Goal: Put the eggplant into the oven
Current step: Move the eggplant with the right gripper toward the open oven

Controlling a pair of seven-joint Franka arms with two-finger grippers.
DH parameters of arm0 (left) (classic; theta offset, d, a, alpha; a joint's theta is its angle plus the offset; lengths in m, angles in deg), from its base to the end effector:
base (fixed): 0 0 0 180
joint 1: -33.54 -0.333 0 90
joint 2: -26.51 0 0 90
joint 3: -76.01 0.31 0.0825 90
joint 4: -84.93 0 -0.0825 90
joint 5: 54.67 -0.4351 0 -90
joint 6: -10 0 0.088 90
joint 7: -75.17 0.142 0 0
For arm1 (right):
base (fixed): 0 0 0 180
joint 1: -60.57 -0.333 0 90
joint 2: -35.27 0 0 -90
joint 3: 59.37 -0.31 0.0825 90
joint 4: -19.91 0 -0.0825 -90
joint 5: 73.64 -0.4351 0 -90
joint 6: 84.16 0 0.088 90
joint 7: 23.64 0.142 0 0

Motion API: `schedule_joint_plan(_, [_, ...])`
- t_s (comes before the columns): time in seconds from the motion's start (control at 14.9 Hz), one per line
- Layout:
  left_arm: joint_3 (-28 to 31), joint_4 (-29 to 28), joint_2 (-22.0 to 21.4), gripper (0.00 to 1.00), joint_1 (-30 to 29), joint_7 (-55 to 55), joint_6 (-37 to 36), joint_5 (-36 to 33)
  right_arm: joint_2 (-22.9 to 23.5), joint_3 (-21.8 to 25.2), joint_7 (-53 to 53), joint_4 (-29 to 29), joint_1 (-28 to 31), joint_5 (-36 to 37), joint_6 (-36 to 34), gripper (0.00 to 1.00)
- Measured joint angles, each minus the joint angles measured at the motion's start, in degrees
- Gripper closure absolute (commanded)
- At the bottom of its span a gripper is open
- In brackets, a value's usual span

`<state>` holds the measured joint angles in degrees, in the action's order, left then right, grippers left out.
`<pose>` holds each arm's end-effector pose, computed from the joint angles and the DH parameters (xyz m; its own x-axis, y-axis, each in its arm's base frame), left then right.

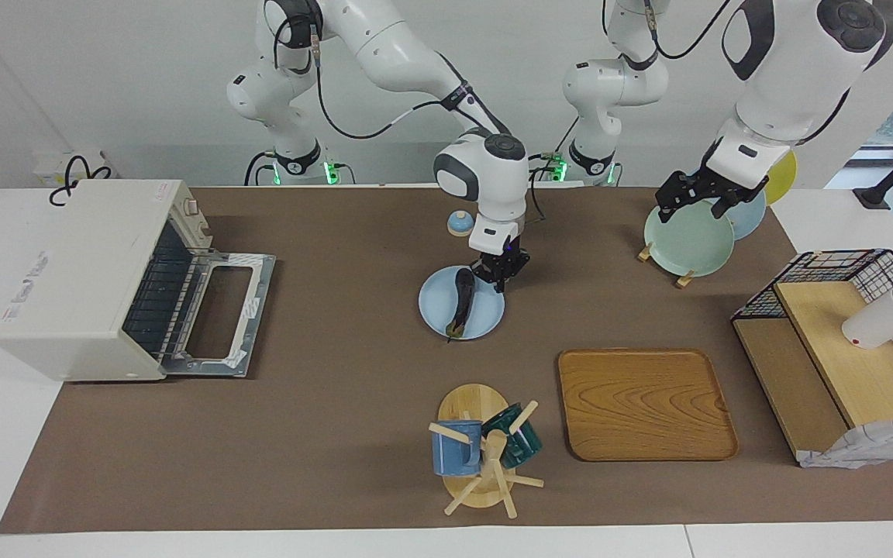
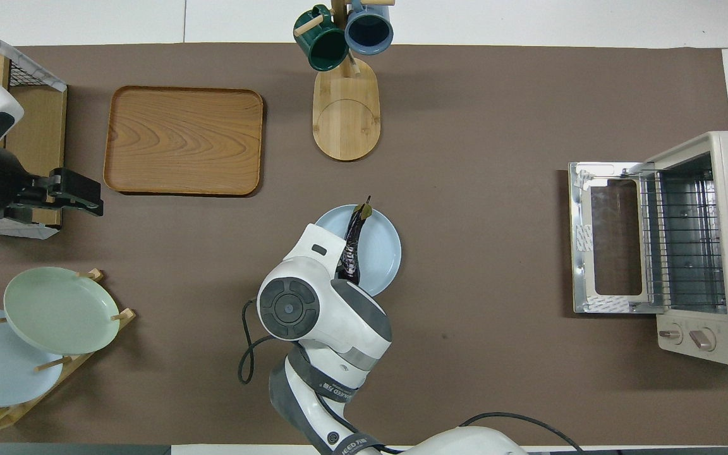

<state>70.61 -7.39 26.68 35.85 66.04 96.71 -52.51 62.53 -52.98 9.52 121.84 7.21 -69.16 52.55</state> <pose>0.5888 -0.0852 0.5562 0.9942 0.0232 -0.1054 0.0256 -0.9994 0.0215 0.4843 0.5203 0.2327 0.9381 0.3027 0.1686 0.3032 -0.9526 0.0229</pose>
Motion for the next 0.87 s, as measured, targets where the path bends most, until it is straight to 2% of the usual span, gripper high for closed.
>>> schedule_joint_plan(0.4, [-0.01,0.02,0.00,0.00,-0.44,-0.01,0.02,0.26,-1.18,0.09,-0.05,-0.19,-0.30,7.59,-7.83,1.00])
schedule_joint_plan(0.6, [-0.05,0.02,0.00,0.00,-0.44,-0.01,0.04,0.26,-1.59,0.40,-0.05,-3.32,0.15,9.94,-14.23,1.00])
schedule_joint_plan(0.87, [-0.11,0.04,0.00,0.00,-0.44,-0.01,0.04,0.27,-4.55,1.09,-0.92,-5.06,4.64,11.16,-18.76,1.00])
